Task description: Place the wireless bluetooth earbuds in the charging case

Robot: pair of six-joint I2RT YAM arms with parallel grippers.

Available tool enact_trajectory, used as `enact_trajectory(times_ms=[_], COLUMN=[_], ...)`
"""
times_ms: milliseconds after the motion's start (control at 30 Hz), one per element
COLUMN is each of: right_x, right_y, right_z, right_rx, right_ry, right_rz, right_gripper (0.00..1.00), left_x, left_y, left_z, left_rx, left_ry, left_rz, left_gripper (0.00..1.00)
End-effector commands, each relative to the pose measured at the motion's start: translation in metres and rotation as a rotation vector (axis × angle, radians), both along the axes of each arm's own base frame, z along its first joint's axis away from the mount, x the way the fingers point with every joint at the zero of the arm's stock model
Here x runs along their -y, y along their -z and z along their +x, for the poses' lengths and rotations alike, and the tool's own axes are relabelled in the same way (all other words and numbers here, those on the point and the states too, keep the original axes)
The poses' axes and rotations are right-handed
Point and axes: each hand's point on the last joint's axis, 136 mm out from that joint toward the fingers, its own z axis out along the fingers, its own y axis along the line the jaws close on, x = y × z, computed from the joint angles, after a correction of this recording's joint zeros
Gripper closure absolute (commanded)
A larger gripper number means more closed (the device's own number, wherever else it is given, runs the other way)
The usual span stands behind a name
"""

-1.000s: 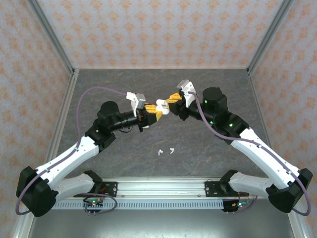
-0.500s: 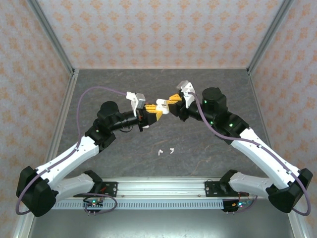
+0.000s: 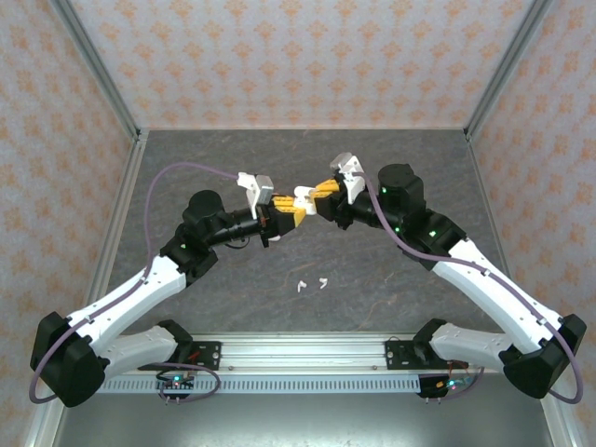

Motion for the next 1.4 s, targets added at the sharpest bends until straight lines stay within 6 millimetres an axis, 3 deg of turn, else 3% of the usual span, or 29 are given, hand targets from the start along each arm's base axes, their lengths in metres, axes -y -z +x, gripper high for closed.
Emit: enact_trajectory(times_ms=[0, 500, 867, 1000, 1167, 1367], right_x=[-0.007, -0.01, -0.008, -0.003, 0.009, 0.011], right_y=[-0.012, -0.022, -0.044, -0.054, -0.068, -0.05], right_z=[-0.018, -0.027, -0.025, -0.018, -0.009, -0.002], right_rx=[-0.046, -0.1, -0.081, -0.076, -0.094, -0.229], right_ry=[-0.086, -0.131, -0.138, -0.096, -0.048, -0.068], right_rz=[0.036, 0.072, 0.122, 0.14, 0.19, 0.224], right_gripper=[0.73, 0.67, 0.56, 0.47, 0.3, 0.09], left_x=[-0.002, -0.007, -0.007, -0.007, -0.006, -0.007], left_y=[-0.026, -0.03, -0.031, -0.03, -0.029, -0.03], left_z=[-0.003, -0.009, -0.011, -0.011, -0.011, -0.013], left_rx=[0.075, 0.111, 0.121, 0.121, 0.121, 0.129], left_ry=[-0.005, -0.017, -0.008, -0.005, -0.005, -0.001], left_rz=[-0.062, -0.088, -0.092, -0.09, -0.087, -0.092], left_gripper=[0.95, 0.95, 0.95, 0.95, 0.95, 0.95])
